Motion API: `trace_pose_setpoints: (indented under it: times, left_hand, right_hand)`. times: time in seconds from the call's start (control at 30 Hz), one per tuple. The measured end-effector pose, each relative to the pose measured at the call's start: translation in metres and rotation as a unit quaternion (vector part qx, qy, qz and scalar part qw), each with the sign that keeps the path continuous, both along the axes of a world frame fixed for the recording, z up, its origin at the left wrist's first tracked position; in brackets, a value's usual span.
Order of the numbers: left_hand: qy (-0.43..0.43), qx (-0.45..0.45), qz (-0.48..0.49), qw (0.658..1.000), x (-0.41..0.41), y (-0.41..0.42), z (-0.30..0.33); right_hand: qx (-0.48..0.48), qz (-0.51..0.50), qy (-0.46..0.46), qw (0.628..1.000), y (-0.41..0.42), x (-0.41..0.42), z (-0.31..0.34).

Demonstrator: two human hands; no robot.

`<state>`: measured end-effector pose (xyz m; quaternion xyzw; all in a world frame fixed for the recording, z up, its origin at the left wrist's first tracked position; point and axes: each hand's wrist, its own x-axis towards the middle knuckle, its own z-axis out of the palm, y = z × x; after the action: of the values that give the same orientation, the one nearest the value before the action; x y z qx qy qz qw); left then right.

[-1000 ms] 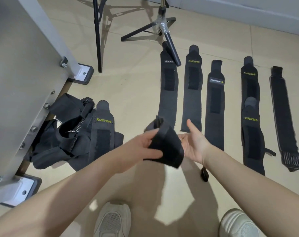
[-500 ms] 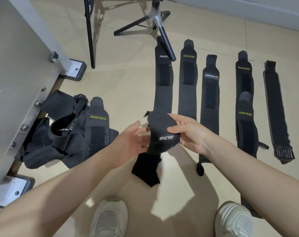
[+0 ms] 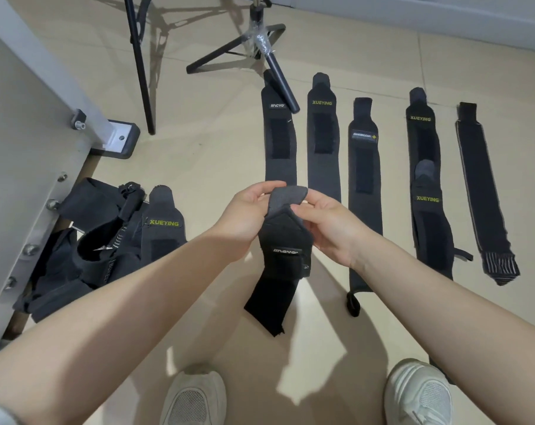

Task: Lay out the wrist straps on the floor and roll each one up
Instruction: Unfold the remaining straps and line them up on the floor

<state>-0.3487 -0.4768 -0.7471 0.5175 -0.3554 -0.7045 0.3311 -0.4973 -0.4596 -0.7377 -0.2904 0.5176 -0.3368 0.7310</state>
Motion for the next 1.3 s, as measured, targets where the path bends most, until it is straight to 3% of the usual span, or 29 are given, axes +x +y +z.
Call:
trace_pose_setpoints:
  times: [0.13,0.27,0.4,0.57,0.7,0.83,0.97,1.07,1.2,1.3]
  left_hand:
    - [-0.024,0.026,0.005,0.999,-0.01,0.001,-0.005]
    - [-0.016,0.087,-0.072,0.993,-0.006,-0.006,-0.024]
    - [-0.083,-0.005,-0.124,0.989,-0.004,-0.022,-0.039]
    - [-0.254,-0.059,-0.143,0.955,-0.008,-0.058,-0.07]
    - [-0.375,-0.175,-0.197,0.889,-0.007,-0.091,-0.105]
    - [-0.407,-0.254,-0.254,0.84,-0.005,-0.125,-0.121]
    - [-0.491,-0.317,-0.35,0.732,0.002,-0.163,-0.138]
    - [-0.517,-0.317,-0.409,0.682,0.011,-0.179,-0.147]
    - [-0.528,-0.344,-0.433,0.644,0.014,-0.187,-0.149]
    - [-0.54,-0.329,-0.411,0.657,0.011,-0.192,-0.143]
  right_hand:
    - [0.001,-0.054,0.021,0.998,-0.014,-0.005,-0.001]
    - [-0.007,-0.097,0.035,0.995,-0.04,-0.01,0.001]
    - [0.003,-0.14,0.1,0.985,-0.075,-0.012,-0.013]
    - [0.03,-0.125,0.192,0.973,-0.105,-0.006,-0.047]
    - [0.099,-0.159,0.178,0.966,-0.129,-0.004,-0.073]
    - [0.107,-0.154,0.189,0.964,-0.148,0.0,-0.097]
    - [0.079,-0.122,0.25,0.957,-0.165,0.008,-0.117]
    - [0.042,-0.101,0.296,0.949,-0.177,0.013,-0.131]
    - [-0.001,-0.049,0.405,0.913,-0.191,0.013,-0.149]
    - [-0.004,-0.035,0.435,0.9,-0.2,0.01,-0.154]
